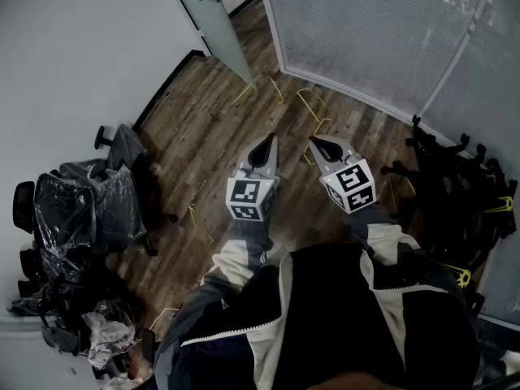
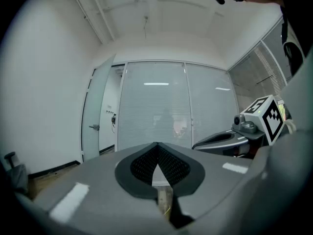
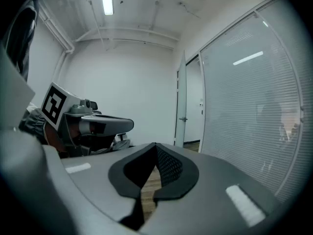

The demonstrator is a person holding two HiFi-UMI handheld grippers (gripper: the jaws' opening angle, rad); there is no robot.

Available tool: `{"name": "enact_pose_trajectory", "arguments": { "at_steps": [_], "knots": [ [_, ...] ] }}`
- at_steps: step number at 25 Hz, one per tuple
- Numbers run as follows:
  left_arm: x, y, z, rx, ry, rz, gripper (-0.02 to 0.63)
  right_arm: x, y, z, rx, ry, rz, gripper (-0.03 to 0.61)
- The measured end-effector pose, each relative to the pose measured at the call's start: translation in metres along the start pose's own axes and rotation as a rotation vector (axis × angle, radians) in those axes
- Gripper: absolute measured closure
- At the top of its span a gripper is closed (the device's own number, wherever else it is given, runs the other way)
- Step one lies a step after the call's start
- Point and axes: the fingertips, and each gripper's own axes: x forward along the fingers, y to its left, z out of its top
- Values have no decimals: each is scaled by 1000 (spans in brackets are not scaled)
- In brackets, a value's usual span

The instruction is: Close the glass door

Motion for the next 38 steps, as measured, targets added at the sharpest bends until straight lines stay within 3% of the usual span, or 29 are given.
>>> {"name": "enact_pose_trajectory", "arguments": {
  "at_steps": [18, 27, 31, 38],
  "knots": [
    [-8, 18, -1, -18, -22, -15, 609, 19, 25, 11, -15, -22, 55, 574],
    [-11, 37, -33, -58, 16, 17, 609, 31, 39, 0, -52, 5, 165, 558],
    [15, 42, -44, -71, 62, 49, 609, 46, 12, -3, -46, -6, 207, 558],
    [92, 78, -40, -104, 48, 176, 609, 100, -65, 3, -60, -47, 290, 558]
  ]
}}
